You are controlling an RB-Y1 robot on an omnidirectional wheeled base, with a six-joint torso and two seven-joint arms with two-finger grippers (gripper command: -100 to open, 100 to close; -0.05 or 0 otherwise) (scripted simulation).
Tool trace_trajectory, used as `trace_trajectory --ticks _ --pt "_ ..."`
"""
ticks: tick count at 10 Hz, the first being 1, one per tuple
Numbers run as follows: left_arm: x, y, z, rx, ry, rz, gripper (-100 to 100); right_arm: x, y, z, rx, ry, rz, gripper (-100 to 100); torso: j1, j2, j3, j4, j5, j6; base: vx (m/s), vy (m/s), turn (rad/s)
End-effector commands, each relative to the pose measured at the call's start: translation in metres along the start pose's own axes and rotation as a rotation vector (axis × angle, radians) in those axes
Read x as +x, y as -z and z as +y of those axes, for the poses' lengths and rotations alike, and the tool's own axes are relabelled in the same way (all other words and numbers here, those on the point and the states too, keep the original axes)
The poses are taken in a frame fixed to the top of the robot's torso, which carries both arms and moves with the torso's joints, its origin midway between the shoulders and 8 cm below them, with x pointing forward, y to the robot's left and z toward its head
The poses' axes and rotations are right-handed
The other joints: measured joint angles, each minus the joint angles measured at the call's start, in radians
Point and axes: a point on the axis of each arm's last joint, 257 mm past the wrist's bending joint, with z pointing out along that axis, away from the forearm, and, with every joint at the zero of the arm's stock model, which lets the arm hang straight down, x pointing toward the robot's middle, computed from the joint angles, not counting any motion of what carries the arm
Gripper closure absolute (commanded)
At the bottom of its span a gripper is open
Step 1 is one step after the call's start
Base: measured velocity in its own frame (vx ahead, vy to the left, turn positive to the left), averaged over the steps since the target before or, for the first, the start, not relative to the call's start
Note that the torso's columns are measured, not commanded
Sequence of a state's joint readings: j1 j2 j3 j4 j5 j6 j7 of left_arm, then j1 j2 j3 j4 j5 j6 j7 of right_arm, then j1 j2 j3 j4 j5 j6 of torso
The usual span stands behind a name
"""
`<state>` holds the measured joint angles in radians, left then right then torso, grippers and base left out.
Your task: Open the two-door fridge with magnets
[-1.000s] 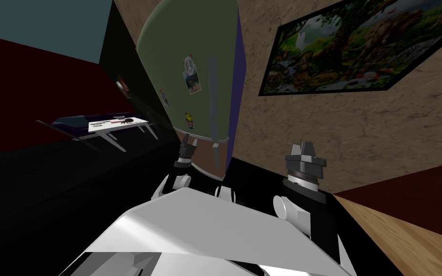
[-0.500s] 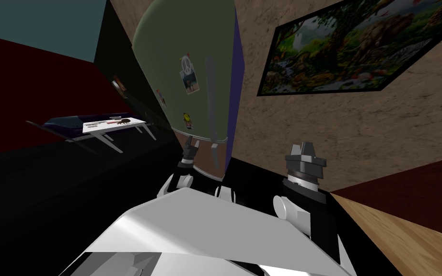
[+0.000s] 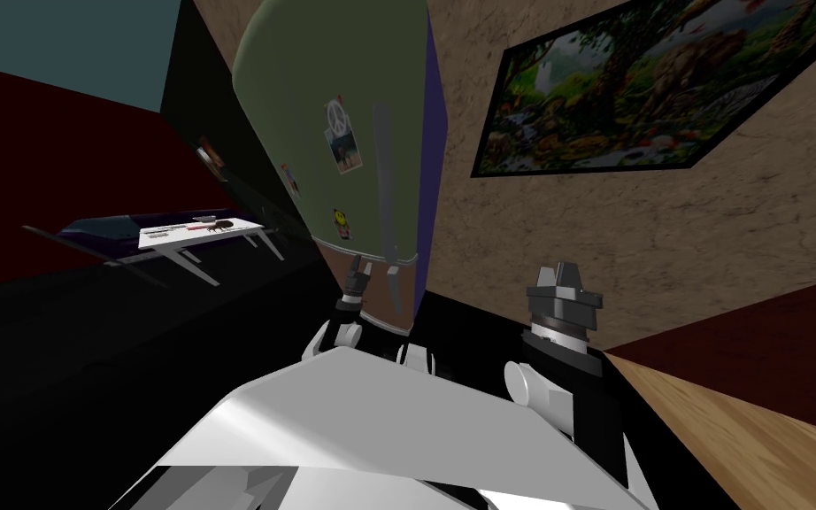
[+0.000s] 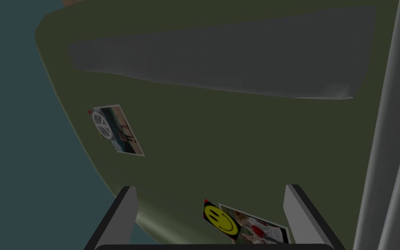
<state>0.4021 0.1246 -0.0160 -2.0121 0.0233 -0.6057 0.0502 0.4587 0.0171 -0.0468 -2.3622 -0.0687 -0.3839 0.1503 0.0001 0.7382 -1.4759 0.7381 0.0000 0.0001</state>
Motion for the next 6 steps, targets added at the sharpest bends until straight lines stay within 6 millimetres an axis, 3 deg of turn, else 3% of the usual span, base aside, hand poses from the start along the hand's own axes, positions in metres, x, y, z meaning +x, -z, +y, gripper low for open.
trace_trajectory --ticks 1,6 --pt "0.005 0.004 0.011 -0.005 -0.006 0.011 -100 0.0 0.0 0.0 0.0 0.0 0.0 0 0.0 0.0 0.0 0.0 0.0 0.0 0.014 -0.006 -0.022" --pt "0.014 0.009 0.029 -0.014 -0.018 0.035 -100 0.0 0.0 0.0 0.0 0.0 0.0 0 0.0 0.0 0.0 0.0 0.0 0.0 0.011 -0.005 -0.026"
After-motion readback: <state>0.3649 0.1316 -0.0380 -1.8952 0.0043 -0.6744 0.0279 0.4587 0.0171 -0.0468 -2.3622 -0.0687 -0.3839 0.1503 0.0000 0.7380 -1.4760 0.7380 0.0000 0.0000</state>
